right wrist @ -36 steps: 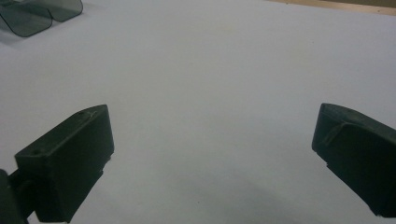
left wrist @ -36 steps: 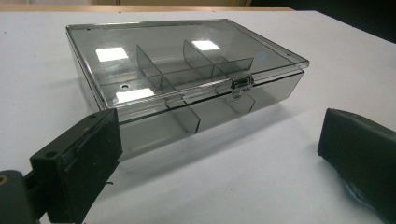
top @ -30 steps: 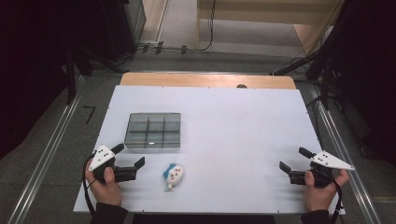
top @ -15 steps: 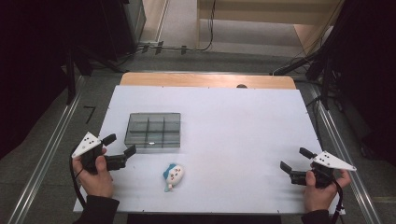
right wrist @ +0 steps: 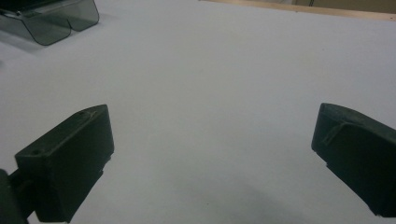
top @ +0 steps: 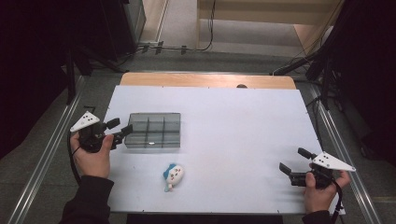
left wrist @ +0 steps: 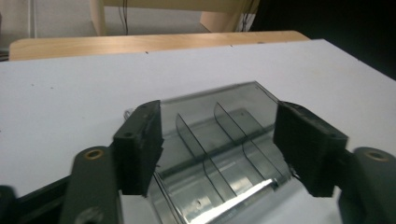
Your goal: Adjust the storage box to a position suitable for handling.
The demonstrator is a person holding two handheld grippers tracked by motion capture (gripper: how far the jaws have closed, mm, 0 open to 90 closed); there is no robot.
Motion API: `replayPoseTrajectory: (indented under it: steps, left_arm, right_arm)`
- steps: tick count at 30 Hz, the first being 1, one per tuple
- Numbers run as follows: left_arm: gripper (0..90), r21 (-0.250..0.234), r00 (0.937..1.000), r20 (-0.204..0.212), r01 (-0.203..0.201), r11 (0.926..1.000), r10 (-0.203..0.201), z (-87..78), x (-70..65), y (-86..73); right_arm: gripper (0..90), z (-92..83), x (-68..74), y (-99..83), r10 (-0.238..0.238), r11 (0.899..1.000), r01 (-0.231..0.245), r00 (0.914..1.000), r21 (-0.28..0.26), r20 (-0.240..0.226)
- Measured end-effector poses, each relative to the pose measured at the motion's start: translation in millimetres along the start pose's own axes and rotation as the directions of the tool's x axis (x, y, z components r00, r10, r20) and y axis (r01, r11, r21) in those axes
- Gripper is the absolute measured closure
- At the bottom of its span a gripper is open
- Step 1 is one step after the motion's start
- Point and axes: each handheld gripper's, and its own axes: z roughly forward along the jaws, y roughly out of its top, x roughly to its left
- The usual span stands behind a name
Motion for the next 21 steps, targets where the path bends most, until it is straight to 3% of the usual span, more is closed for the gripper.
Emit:
replayPoseTrajectory:
  steps: [5, 6, 8, 9, 12, 15, 17, 21]
  left_arm:
    - [55.3, 0.036, 0.9993, -0.030, 0.024, 0.9991, -0.023, 8.8, 14.6, 11.9]
    - [55.3, 0.034, 0.9990, -0.032, 0.032, 0.9989, -0.031, 10.2, 18.0, 13.6]
    - [65.7, 0.046, 0.9986, -0.036, 0.042, 0.9980, -0.040, 13.4, 24.6, 16.7]
    - [65.7, 0.052, 0.9980, -0.044, 0.047, 0.9975, -0.045, 15.3, 28.0, 17.9]
    - [76.6, 0.065, 0.9964, -0.056, 0.068, 0.9956, -0.064, 21.2, 38.4, 20.7]
    - [84.5, 0.069, 0.9950, -0.032, 0.097, 0.9929, -0.095, 27.9, 49.4, 23.1]
    - [89.8, 0.083, 0.9927, -0.037, 0.118, 0.9896, -0.115, 33.2, 56.4, 24.1]
    - [90.0, 0.120, 0.9883, -0.062, 0.146, 0.9819, -0.140, 45.3, 68.1, 22.4]
  right_arm:
    - [0.0, -0.5, -0.5, -0.2, 0.001, 1.000, -0.001, 1.0000, -0.005, -0.003]
    - [0.0, -0.5, -0.5, -0.2, 0.001, 1.000, -0.001, 1.0000, -0.005, -0.003]
    - [0.0, -0.3, -0.4, -0.4, 0.000, 1.000, 0.000, 1.0000, -0.001, -0.001]
    - [0.0, -0.3, -0.4, -0.4, 0.000, 1.000, 0.000, 1.0000, -0.001, -0.001]
    - [0.0, -0.1, 0.1, -0.4, 0.001, 1.000, -0.001, 1.0000, 0.003, 0.003]
    - [0.0, 0.2, 0.0, -0.5, 0.001, 1.000, -0.001, 1.0000, 0.002, 0.005]
    - [0.0, 0.1, -0.4, -0.8, 0.005, 1.000, -0.005, 1.0000, 0.000, 0.008]
    - [0.0, -0.2, -0.6, -1.0, 0.006, 1.000, -0.006, 0.9999, -0.004, 0.009]
